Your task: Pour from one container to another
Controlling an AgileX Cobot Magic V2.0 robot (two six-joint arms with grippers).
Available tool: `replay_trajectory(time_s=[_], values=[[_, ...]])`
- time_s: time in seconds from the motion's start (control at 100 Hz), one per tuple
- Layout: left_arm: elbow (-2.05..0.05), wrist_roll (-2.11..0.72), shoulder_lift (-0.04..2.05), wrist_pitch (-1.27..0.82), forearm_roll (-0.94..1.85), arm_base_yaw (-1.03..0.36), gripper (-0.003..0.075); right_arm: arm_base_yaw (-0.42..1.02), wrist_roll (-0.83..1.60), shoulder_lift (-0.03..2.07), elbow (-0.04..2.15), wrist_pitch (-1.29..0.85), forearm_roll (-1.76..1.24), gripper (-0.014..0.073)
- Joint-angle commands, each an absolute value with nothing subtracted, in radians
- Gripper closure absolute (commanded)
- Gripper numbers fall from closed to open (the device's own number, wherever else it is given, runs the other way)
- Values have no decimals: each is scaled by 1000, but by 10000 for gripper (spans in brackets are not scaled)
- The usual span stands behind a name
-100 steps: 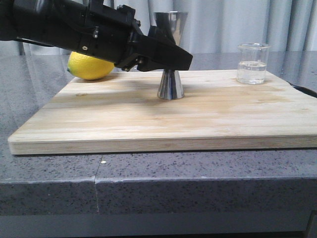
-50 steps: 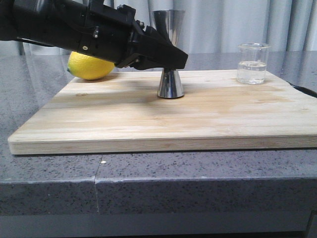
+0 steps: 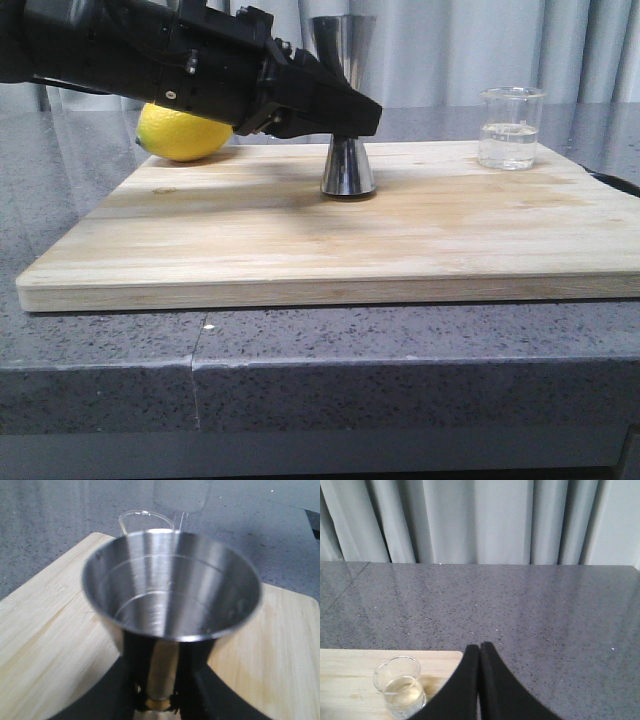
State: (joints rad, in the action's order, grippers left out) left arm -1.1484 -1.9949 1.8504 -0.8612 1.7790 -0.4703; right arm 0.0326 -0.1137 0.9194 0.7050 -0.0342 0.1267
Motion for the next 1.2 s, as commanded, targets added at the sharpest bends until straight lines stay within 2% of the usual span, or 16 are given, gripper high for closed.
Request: replay_trajectory(time_s=[0.0,0.14,0.4,0.52,0.71,0.78,0.85,1.19], values=[[-1187,-1940,1806,-939,1842,-476,596,49,-106,915,694,146,145,662],[-1215,-1900,1797,-981,1840,-474,596,67,-106,915,595,332,159,662],[-1294,-1798,1725,-991,1738,-474,596,67,-106,944,473,448,161,648],[-1307,-1773,1689,-991,1715,-474,596,79,-106,991,443,535,169,527],[-1307,-1756,1633,-989,1674,-474,596,119,-110,1098,441,600,175,144],[-1307,-1741,1619,-984,1665,-474,596,136,-114,1141,441,644,175,59],[-1307,-1737,1610,-984,1654,-474,596,148,-114,1180,441,675,175,33],[-1307,-1726,1605,-982,1639,-474,596,148,-114,1343,444,885,175,33]])
